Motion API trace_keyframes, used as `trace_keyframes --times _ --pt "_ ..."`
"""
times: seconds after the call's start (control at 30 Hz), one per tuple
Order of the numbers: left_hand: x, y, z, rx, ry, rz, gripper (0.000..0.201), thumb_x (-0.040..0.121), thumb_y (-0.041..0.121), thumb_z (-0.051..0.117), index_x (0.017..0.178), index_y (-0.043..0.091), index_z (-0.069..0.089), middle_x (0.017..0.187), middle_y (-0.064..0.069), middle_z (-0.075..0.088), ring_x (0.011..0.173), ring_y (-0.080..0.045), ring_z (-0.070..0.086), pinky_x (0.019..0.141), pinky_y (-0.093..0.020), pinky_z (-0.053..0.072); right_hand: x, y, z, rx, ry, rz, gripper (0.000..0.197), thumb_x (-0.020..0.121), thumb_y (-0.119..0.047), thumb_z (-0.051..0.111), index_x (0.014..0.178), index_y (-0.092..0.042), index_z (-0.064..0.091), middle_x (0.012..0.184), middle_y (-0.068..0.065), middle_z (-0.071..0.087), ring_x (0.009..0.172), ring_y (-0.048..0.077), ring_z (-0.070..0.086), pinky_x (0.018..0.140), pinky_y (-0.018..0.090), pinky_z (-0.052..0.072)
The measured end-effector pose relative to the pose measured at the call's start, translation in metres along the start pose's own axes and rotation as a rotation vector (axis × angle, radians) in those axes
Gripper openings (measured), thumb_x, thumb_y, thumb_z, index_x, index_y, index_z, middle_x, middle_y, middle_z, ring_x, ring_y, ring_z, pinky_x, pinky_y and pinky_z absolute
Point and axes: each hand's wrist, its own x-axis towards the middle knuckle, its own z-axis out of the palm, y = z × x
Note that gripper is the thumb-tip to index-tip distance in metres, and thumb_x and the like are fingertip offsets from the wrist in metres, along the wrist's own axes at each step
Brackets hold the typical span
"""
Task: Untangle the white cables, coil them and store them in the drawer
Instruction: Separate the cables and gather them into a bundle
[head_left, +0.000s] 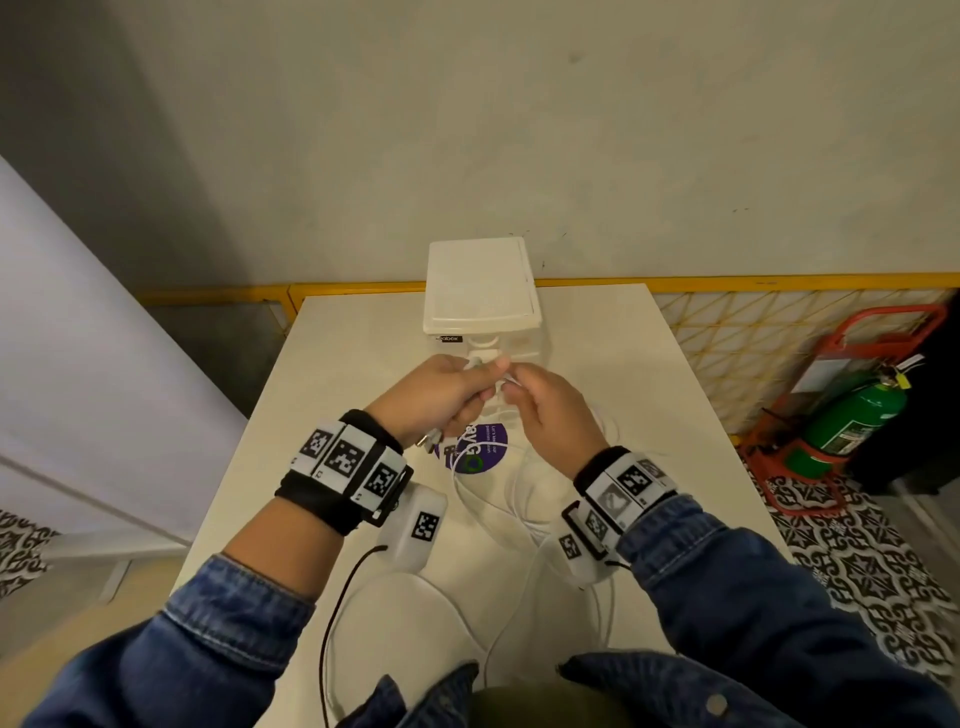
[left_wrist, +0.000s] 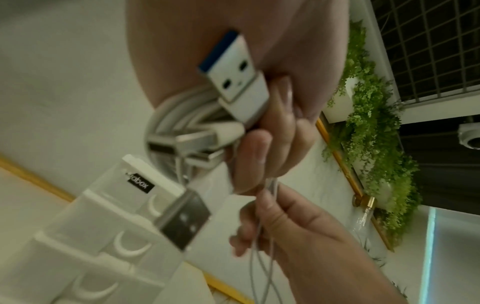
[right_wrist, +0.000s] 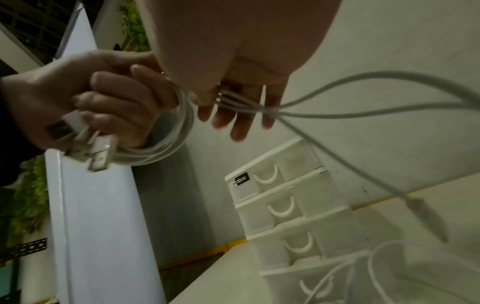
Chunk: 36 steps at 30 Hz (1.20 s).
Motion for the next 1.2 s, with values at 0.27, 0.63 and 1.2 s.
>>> trace_keyframes --times 0.27,0.63,1.2 --pt "-0.005 -0.021 0.015 -0.133 -0.274 0.016 0.062 0.090 0.064 0.021 0.077 0.010 0.047 0.046 0.002 0.028 0.037 -0.011 0.025 0.041 -0.021 0.028 0.004 0.017 -0.015 -0.119 -0.137 -0.113 0.044 0.089 -0.032 0.030 0.110 -0.007 0.058 0.102 0.014 0.068 0.092 0.031 0.062 0.079 0.040 0.050" --pt "-0.005 0.001 0.014 -0.608 -0.321 0.158 0.054 0.102 0.037 0.017 0.065 0.011 0.046 0.036 0.006 0.030 0.028 -0.007 0.021 0.036 -0.020 0.025 -0.015 0.019 0.007 0.097 -0.013 0.100 0.031 0.093 -0.025 0.032 0.099 -0.004 0.054 0.063 -0.023 0.044 0.062 -0.010 0.052 0.056 0.007 0.034" --pt "-0.013 0.012 0.011 -0.723 -0.331 0.235 0.047 0.098 0.041 0.026 0.064 0.014 0.045 0.034 0.011 0.030 0.027 -0.004 0.023 0.036 -0.020 0.026 -0.013 0.024 0.002 0.209 -0.012 0.179 0.022 0.096 -0.029 0.033 0.096 -0.021 0.053 0.061 -0.025 0.055 0.056 0.001 0.050 0.057 0.016 0.036"
